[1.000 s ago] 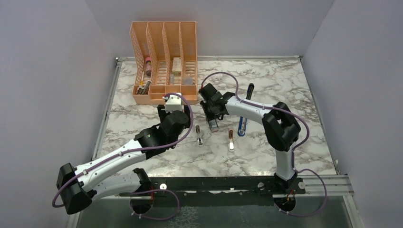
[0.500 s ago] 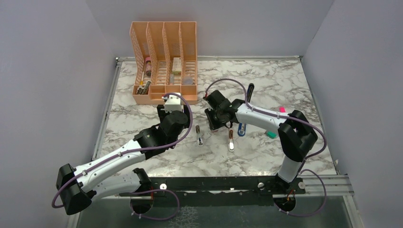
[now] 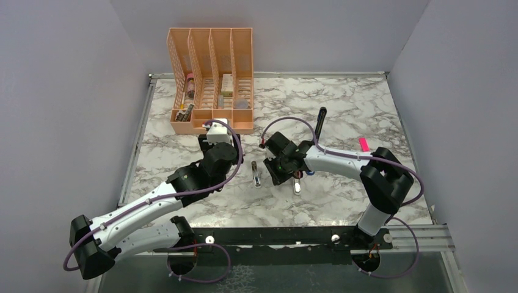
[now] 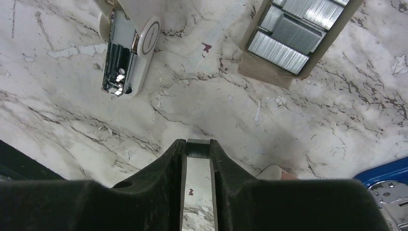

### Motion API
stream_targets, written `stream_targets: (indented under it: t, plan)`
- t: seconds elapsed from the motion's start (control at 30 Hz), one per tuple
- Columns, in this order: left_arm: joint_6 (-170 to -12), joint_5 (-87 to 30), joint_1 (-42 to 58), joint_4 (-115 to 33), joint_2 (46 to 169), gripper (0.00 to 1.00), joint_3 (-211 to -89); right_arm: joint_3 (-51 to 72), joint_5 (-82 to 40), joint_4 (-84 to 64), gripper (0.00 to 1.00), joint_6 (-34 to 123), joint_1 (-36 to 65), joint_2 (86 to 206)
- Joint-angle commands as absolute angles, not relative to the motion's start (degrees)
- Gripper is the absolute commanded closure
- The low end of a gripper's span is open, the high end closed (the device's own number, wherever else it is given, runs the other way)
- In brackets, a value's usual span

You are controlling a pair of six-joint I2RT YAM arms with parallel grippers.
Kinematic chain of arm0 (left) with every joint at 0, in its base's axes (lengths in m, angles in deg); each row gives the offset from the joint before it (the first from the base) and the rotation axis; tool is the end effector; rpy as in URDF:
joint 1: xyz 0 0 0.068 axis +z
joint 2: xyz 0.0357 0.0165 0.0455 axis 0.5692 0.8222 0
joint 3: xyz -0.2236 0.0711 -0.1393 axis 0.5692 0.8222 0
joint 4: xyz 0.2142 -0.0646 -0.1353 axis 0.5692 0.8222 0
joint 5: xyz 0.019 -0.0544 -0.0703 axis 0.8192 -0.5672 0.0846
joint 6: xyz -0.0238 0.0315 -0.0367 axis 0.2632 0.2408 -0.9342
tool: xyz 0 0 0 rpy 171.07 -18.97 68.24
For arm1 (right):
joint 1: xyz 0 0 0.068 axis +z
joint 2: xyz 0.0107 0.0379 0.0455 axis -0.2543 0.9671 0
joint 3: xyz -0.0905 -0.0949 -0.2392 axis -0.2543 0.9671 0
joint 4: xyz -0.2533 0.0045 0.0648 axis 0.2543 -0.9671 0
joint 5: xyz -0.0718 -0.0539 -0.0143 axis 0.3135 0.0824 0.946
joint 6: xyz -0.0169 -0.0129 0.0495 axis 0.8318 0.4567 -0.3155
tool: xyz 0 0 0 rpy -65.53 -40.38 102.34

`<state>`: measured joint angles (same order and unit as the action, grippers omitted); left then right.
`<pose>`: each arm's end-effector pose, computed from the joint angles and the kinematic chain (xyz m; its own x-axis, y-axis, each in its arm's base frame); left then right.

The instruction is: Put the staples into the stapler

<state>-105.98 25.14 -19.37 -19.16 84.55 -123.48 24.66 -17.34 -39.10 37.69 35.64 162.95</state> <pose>0.1372 -0.1461 0.3071 -0.3258 -0.0843 -0.9417 0.0550 0.9926 -0.1079 0.2116 0.2596 0.1787 -0.7515 -0.5354 -0.3855 -0.6260 0.7631 0.1604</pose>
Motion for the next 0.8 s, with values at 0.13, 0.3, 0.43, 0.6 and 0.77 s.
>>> stream_targets:
  t: [0.13,0.3,0.43,0.6,0.77]
  plan:
    - [-106.7,24.8,-19.1,-18.8,82.7,0.29,-124.0,24.7,-17.6,-37.1,0.56,37.2,36.4,163.5]
    - [-106.7,24.9,-19.1,-18.5,82.3,0.29,-124.2,24.8,-14.7,-36.0,0.54,33.5,36.4,162.8]
    - [-106.8,25.0,-19.1,-18.6,82.3,0.29,-124.1,23.9,-10.5,-36.3,0.54,30.5,36.4,163.7]
    - [-106.9,25.0,-19.1,-18.5,82.6,0.29,-124.0,22.5,-5.3,-38.4,0.54,27.6,36.8,166.5]
    - [-107.0,25.0,-19.1,-18.6,82.8,0.29,-123.9,22.6,-4.8,-38.2,0.53,26.9,37.0,167.3]
